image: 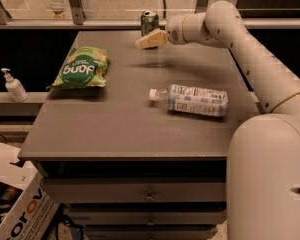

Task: Move green can near blue plastic bottle

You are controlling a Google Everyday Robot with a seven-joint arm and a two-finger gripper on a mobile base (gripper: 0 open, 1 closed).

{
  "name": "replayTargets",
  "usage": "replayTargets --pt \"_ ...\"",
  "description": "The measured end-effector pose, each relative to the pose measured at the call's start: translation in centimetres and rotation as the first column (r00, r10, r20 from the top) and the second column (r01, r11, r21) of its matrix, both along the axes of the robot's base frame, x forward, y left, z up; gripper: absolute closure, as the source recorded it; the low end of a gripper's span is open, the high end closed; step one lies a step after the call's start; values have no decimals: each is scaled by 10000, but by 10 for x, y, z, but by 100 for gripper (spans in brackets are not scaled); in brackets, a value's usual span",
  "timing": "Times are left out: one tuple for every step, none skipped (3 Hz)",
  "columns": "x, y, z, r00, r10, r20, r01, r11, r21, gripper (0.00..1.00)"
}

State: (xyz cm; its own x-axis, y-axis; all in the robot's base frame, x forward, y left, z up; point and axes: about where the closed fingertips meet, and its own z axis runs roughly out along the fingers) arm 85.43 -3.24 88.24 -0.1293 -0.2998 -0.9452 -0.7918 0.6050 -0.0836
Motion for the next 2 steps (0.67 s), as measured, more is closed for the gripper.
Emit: replayTargets --pt "18 6 -7 9998 -213 19 213 9996 -162 0" --pt "33 5 -10 9989 -459 44 459 9987 -238 0"
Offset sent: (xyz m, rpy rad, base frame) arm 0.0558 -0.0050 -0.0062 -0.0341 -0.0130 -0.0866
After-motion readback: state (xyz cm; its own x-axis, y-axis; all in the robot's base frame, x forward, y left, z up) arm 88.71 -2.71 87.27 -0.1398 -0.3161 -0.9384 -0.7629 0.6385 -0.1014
